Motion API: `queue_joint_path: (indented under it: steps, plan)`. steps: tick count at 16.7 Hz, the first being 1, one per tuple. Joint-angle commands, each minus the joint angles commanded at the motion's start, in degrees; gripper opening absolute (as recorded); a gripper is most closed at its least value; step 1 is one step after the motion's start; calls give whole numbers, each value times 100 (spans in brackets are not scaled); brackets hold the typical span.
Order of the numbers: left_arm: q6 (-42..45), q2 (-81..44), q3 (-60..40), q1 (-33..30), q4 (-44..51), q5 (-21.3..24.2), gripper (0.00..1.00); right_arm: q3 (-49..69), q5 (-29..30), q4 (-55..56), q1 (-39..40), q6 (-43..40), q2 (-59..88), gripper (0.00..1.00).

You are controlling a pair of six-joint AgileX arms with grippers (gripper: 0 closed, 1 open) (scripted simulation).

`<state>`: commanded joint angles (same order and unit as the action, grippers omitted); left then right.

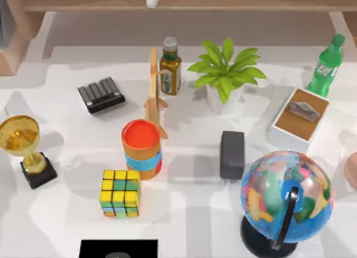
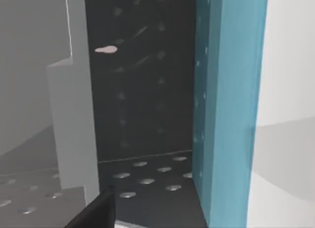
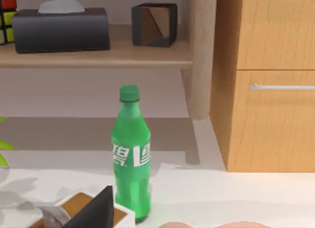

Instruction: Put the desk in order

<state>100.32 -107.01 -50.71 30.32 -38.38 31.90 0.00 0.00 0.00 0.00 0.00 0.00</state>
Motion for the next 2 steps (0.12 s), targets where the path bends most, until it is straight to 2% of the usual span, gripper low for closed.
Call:
queue_joint_path:
  steps: [2]
  plan:
    - [36, 48, 156, 62, -22, 54, 100, 0, 0, 0, 0, 0, 0, 100]
